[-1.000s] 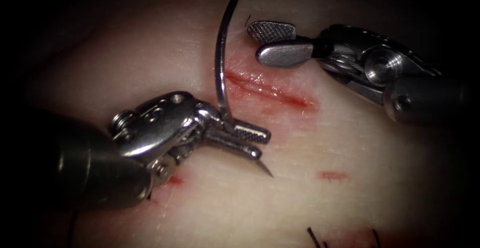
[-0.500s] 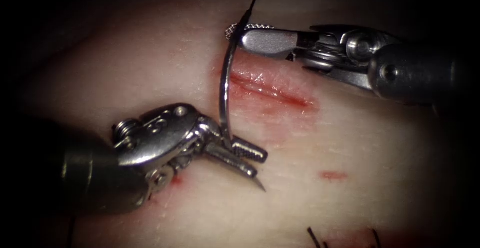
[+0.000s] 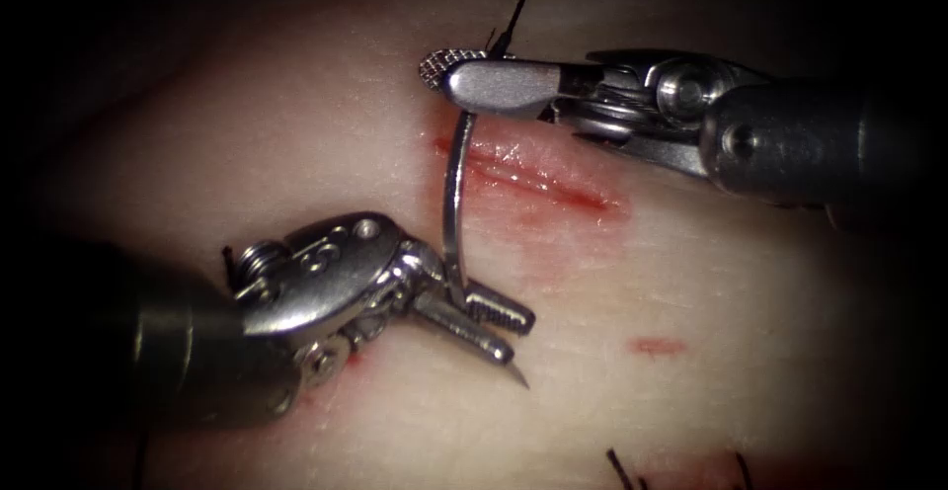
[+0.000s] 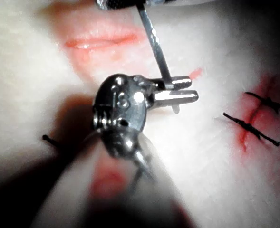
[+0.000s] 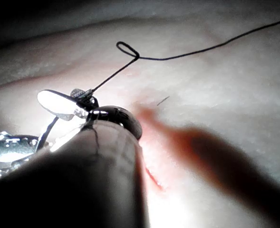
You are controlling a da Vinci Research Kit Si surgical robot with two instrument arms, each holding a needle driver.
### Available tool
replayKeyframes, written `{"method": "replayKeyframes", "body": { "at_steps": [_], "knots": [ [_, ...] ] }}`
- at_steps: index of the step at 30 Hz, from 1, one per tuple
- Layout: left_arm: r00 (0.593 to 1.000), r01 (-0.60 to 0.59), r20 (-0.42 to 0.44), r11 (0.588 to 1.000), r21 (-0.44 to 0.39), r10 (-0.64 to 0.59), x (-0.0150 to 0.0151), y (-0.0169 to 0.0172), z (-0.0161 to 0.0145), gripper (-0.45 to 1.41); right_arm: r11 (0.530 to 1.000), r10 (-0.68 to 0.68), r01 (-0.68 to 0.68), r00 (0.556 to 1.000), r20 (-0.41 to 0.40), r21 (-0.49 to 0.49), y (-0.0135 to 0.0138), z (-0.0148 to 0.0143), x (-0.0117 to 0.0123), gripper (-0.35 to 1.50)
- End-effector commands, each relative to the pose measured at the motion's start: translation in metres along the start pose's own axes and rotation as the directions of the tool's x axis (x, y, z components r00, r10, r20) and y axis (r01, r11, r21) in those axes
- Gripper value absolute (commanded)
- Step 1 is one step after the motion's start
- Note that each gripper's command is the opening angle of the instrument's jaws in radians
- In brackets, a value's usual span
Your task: Wound Closure
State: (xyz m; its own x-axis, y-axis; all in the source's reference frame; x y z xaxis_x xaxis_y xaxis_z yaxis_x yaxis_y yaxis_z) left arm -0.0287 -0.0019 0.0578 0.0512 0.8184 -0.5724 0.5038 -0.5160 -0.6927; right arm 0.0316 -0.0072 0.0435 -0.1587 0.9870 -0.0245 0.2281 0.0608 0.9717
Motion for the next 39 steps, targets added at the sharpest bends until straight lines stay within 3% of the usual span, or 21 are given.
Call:
{"method": "replayKeyframes", "body": {
  "at_steps": [1,6,7,8,10,12,13,14,16,20,24,26,27,29,30,34,36,39],
  "knots": [
    [1.000,-0.001,-0.002,1.000,0.001,0.001,-0.0005,-0.0005,0.0003,-0.45,1.000,0.002,-0.002,1.000,0.003,0.001,0.0003,0.0006,0.0004,-0.35],
    [1.000,0.003,-0.005,1.000,0.003,-0.003,-0.0003,-0.0005,0.0003,-0.45,0.987,-0.098,0.102,0.994,0.041,-0.122,0.0007,0.0004,0.0006,-0.35],
    [1.000,0.005,-0.010,1.000,0.008,-0.005,-0.0001,-0.0005,0.0003,-0.28,0.983,-0.117,0.121,0.992,0.037,-0.140,0.0008,0.0003,0.0007,-0.35],
    [1.000,0.005,-0.010,1.000,0.008,-0.005,-0.0001,-0.0005,0.0003,-0.28,0.983,-0.117,0.121,0.992,0.037,-0.140,0.0008,0.0003,0.0007,-0.35],
    [1.000,0.014,-0.023,1.000,0.018,-0.013,0.0004,-0.0007,0.0003,0.44,0.955,-0.174,0.179,0.984,0.044,-0.236,0.0006,-0.0001,0.0013,-0.35],
    [0.999,0.026,-0.040,0.999,0.032,-0.024,0.0009,-0.0008,0.0004,0.27,0.933,-0.190,0.198,0.980,0.053,-0.302,0.0003,-0.0004,0.0019,-0.35],
    [0.998,0.033,-0.048,0.993,0.114,-0.028,0.0013,-0.0009,0.0005,0.44,0.904,-0.229,0.234,0.972,0.058,-0.357,-0.0001,-0.0007,0.0023,-0.35],
    [0.998,0.033,-0.048,0.993,0.114,-0.028,0.0013,-0.0009,0.0005,0.44,0.904,-0.229,0.234,0.972,0.058,-0.357,-0.0001,-0.0007,0.0023,-0.35],
    [1.000,0.015,-0.019,0.982,0.188,-0.011,0.0016,-0.0008,0.0005,0.66,0.857,-0.291,0.287,0.955,0.056,-0.427,-0.0010,-0.0010,0.0031,-0.35],
    [1.000,-0.018,0.005,0.951,0.309,0.017,0.0019,-0.0007,0.0007,0.74,0.782,-0.376,0.350,0.925,0.056,-0.516,-0.0017,-0.0013,0.0041,-0.35],
    [0.999,-0.042,-0.005,0.892,0.449,0.050,0.0021,-0.0007,0.0006,0.76,0.696,-0.469,0.435,0.878,0.096,-0.572,-0.0017,-0.0014,0.0045,-0.35],
    [0.999,-0.048,0.010,0.857,0.513,0.049,0.0024,-0.0008,0.0005,0.76,0.650,-0.520,0.492,0.844,0.133,-0.579,-0.0016,-0.0014,0.0044,-0.35],
    [1.000,0.003,-0.020,0.827,0.563,0.010,0.0028,-0.0009,0.0003,0.76,0.589,-0.584,0.567,0.791,0.182,-0.575,-0.0016,-0.0015,0.0042,-0.35],
    [0.999,0.022,-0.037,0.811,0.584,-0.001,0.0029,-0.0009,0.0002,0.72,0.578,-0.596,0.580,0.781,0.189,-0.574,-0.0016,-0.0015,0.0042,-0.35],
    [0.998,0.055,-0.065,0.776,0.629,-0.018,0.0032,-0.0010,-0.0001,0.71,0.539,-0.633,0.616,0.746,0.207,-0.574,-0.0017,-0.0014,0.0039,-0.35],
    [0.991,0.123,-0.129,0.718,0.685,-0.047,0.0038,-0.0009,-0.0008,0.71,0.489,-0.680,0.677,0.691,0.245,-0.550,-0.0020,-0.0012,0.0035,-0.35],
    [0.989,0.134,-0.138,0.714,0.687,-0.054,0.0043,-0.0007,-0.0012,0.71,0.463,-0.710,0.710,0.655,0.257,-0.530,-0.0021,-0.0012,0.0033,-0.35],
    [0.987,0.147,-0.142,0.723,0.675,-0.068,0.0044,-0.0004,-0.0016,0.71,0.466,-0.720,0.722,0.645,0.256,-0.511,-0.0021,-0.0011,0.0033,-0.35]
  ]
}}
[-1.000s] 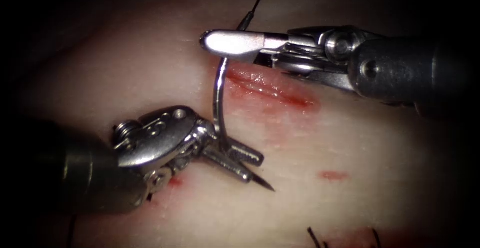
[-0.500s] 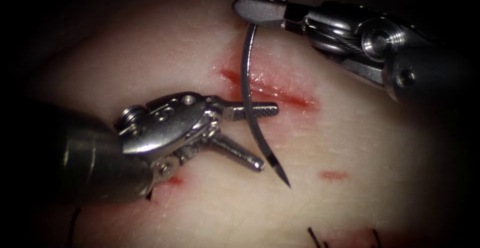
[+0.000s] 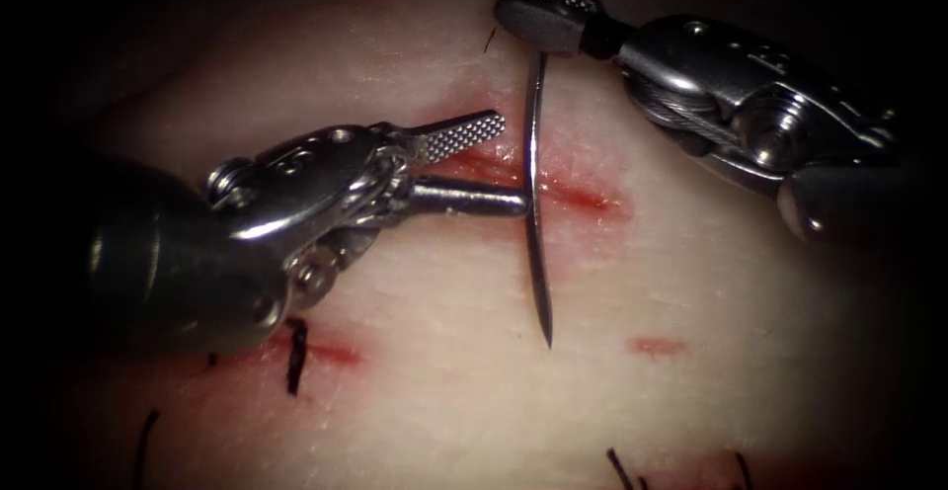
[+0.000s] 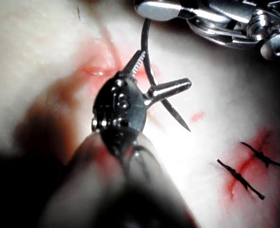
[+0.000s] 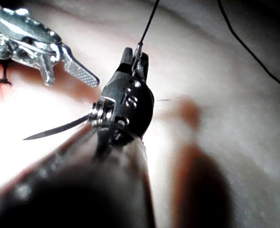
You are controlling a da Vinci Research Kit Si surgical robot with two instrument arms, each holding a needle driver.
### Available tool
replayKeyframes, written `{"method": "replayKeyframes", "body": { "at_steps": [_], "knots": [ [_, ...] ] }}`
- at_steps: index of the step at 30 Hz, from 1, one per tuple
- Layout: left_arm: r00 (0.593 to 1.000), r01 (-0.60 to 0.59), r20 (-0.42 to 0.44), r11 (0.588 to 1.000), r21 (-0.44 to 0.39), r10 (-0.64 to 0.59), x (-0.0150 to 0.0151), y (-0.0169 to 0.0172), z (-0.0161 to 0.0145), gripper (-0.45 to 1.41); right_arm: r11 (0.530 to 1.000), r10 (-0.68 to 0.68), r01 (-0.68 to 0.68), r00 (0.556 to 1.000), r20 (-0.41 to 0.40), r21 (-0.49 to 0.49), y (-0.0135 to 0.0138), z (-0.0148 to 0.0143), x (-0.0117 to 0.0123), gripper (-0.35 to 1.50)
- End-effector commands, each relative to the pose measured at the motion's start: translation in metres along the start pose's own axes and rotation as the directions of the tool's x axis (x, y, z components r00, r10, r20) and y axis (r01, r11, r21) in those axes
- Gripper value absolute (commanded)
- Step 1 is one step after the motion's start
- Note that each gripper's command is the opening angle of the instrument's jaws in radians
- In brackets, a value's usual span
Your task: Wound Closure
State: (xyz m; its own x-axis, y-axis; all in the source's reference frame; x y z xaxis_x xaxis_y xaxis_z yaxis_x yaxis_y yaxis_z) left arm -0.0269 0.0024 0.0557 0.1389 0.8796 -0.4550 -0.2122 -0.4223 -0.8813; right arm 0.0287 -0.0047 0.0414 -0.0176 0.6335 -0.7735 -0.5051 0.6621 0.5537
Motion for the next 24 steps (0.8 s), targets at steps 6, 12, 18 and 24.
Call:
{"method": "replayKeyframes", "body": {
  "at_steps": [6,12,18,24],
  "knots": [
    [0.998,0.059,0.023,0.998,0.013,-0.060,-0.0006,-0.0007,0.0004,0.88,0.999,-0.042,0.043,0.998,-0.044,0.017,-0.0002,0.0010,0.0003,-0.35],
    [0.994,0.082,0.072,0.995,0.060,-0.086,-0.0011,-0.0011,0.0011,1.18,0.996,-0.074,0.077,0.994,-0.080,0.035,-0.0012,0.0011,0.0012,-0.35],
    [0.991,0.102,0.079,0.991,0.083,-0.108,-0.0012,-0.0014,0.0022,1.16,0.980,-0.180,0.189,0.975,-0.129,0.060,-0.0031,0.0021,0.0016,-0.35],
    [0.978,0.190,0.075,0.979,0.079,-0.196,-0.0013,-0.0011,0.0021,0.30,0.968,-0.230,0.242,0.962,-0.147,0.069,-0.0043,0.0030,0.0011,-0.35]
  ]
}}
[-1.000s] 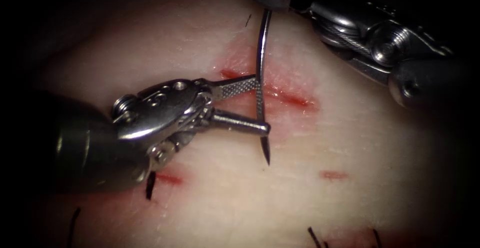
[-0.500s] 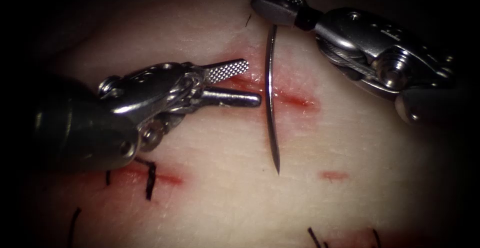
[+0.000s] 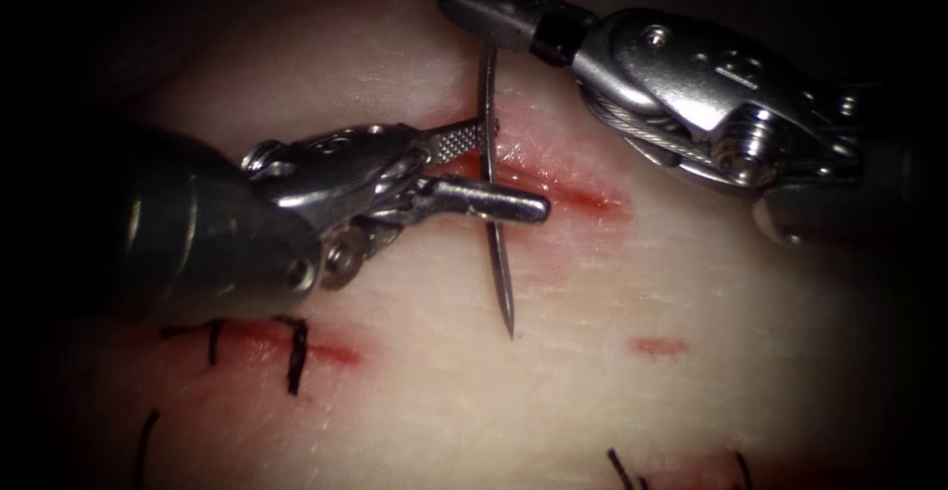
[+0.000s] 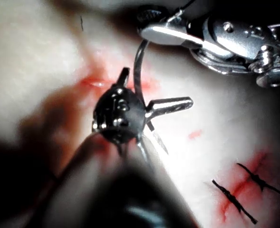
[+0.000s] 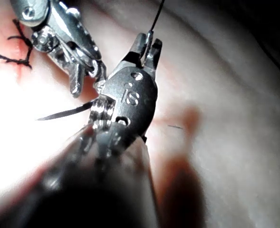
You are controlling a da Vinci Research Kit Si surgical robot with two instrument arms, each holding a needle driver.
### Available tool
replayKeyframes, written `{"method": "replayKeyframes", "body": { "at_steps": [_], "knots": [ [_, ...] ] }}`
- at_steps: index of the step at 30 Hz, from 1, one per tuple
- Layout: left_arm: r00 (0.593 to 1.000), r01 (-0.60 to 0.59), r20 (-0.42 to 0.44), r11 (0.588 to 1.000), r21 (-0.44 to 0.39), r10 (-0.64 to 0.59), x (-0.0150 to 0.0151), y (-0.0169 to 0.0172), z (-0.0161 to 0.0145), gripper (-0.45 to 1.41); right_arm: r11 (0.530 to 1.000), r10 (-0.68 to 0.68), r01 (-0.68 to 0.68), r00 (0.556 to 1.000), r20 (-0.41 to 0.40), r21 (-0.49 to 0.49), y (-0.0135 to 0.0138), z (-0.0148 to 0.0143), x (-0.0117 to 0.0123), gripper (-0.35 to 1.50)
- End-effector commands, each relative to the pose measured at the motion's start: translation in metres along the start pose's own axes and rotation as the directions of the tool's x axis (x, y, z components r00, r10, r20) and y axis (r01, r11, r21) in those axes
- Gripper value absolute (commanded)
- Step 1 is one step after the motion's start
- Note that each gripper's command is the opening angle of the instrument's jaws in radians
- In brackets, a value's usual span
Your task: Wound Closure
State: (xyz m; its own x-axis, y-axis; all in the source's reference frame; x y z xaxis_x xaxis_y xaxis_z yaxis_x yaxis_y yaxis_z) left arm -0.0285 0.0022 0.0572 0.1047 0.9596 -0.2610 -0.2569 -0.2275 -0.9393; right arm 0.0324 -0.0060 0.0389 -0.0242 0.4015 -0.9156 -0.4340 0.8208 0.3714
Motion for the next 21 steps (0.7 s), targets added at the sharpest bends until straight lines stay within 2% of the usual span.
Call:
{"method": "replayKeyframes", "body": {
  "at_steps": [1,2,8,9,10,11,13,18,21],
  "knots": [
    [1.000,0.011,0.001,1.000,-0.001,-0.011,-0.0002,-0.0002,0.0003,-0.30,1.000,-0.002,0.002,1.000,-0.005,0.000,-0.0002,0.0012,-0.0002,-0.35],
    [1.000,0.016,0.003,1.000,-0.003,-0.016,-0.0003,-0.0002,0.0000,-0.45,1.000,-0.008,0.008,1.000,-0.005,0.000,-0.0001,0.0011,-0.0002,-0.35],
    [0.998,0.066,0.011,0.997,-0.046,-0.065,-0.0002,-0.0002,-0.0012,-0.45,1.000,0.013,-0.013,1.000,0.003,0.006,0.0002,0.0012,0.0001,-0.35],
    [0.997,0.072,0.014,0.996,-0.049,-0.071,-0.0002,-0.0002,-0.0013,-0.45,0.999,0.033,-0.033,0.999,0.009,0.008,0.0003,0.0012,0.0002,-0.16],
    [0.997,0.072,0.014,0.996,-0.049,-0.071,-0.0002,-0.0002,-0.0013,-0.45,0.999,0.033,-0.033,0.999,0.009,0.008,0.0003,0.0012,0.0002,-0.16],
    [0.997,0.074,0.026,0.995,-0.063,-0.073,-0.0002,0.0000,-0.0016,-0.45,0.995,0.101,-0.101,0.995,0.016,0.008,0.0008,0.0012,0.0004,0.94],
    [0.996,0.079,0.042,0.993,-0.086,-0.075,-0.0002,0.0004,-0.0019,-0.45,0.982,0.181,-0.182,0.983,0.022,0.044,0.0011,0.0008,0.0005,1.15],
    [0.993,0.070,0.098,0.993,-0.098,-0.061,-0.0002,0.0014,-0.0022,-0.45,0.970,0.213,-0.219,0.975,0.060,0.107,0.0016,0.0001,0.0005,1.23],
    [0.993,0.047,0.118,0.991,-0.127,-0.032,-0.0001,0.0021,-0.0021,-0.45,0.952,0.233,-0.242,0.970,0.071,0.187,0.0019,-0.0005,0.0004,1.30]
  ]
}}
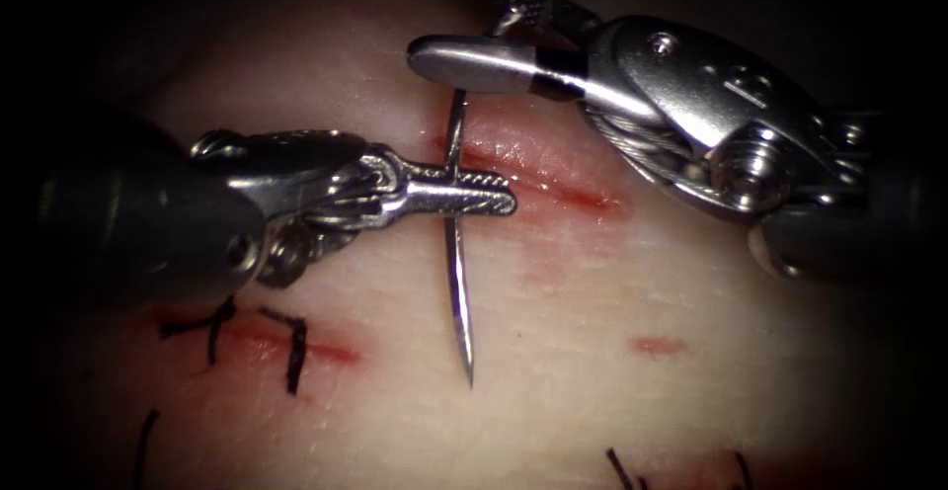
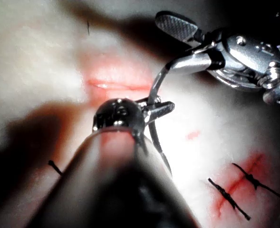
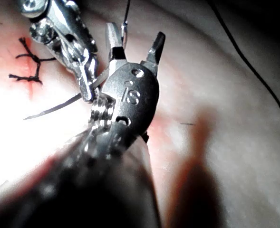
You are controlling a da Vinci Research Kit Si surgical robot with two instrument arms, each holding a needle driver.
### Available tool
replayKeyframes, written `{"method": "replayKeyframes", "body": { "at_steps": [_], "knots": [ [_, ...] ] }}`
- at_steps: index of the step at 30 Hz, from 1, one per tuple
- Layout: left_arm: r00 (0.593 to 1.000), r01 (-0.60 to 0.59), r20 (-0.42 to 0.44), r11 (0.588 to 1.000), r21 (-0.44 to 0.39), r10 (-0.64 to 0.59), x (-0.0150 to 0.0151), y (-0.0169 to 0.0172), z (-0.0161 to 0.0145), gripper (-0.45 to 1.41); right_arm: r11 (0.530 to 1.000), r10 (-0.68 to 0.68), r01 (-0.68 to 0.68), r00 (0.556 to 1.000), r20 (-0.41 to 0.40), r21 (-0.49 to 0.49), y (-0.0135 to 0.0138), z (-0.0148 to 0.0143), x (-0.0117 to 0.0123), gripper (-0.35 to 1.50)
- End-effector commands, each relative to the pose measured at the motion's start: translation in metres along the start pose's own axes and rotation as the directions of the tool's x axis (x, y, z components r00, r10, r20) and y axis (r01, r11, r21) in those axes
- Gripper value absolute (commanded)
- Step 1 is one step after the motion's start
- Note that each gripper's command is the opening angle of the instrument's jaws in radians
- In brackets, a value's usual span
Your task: Wound Closure
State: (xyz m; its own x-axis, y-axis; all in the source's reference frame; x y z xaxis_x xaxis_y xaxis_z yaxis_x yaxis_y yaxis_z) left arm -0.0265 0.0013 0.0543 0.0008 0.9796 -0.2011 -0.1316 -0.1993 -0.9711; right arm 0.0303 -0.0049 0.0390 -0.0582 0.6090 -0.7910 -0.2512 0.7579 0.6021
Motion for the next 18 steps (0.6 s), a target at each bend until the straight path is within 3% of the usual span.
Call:
{"method": "replayKeyframes", "body": {
  "at_steps": [1,5,9,10,13,18],
  "knots": [
    [1.000,-0.007,0.005,1.000,-0.010,0.007,-0.0002,-0.0004,0.0006,-0.45,0.999,0.007,-0.007,1.000,0.004,0.037,0.0002,0.0006,-0.0001,1.31],
    [0.998,-0.041,0.037,0.998,-0.057,0.043,-0.0003,-0.0002,0.0008,-0.45,0.982,0.051,-0.054,0.998,0.021,0.183,-0.0001,-0.0001,-0.0007,1.21],
    [0.997,-0.048,0.051,0.996,-0.079,0.052,-0.0003,-0.0001,0.0009,-0.45,0.967,0.060,-0.063,0.998,0.018,0.246,-0.0003,-0.0003,-0.0010,1.10],
    [0.997,-0.055,0.056,0.995,-0.082,0.059,-0.0003,-0.0002,0.0009,-0.45,0.960,0.065,-0.068,0.998,0.020,0.272,-0.0005,-0.0004,-0.0011,0.98],
    [0.996,-0.062,0.056,0.994,-0.094,0.067,-0.0003,-0.0002,0.0009,-0.45,0.950,0.064,-0.066,0.998,0.019,0.304,-0.0007,-0.0003,-0.0012,0.78],
    [0.995,-0.075,0.058,0.992,-0.105,0.081,-0.0003,-0.0002,0.0010,-0.45,0.947,0.061,-0.064,0.998,0.020,0.314,-0.0009,0.0001,-0.0014,0.64]
  ]
}}
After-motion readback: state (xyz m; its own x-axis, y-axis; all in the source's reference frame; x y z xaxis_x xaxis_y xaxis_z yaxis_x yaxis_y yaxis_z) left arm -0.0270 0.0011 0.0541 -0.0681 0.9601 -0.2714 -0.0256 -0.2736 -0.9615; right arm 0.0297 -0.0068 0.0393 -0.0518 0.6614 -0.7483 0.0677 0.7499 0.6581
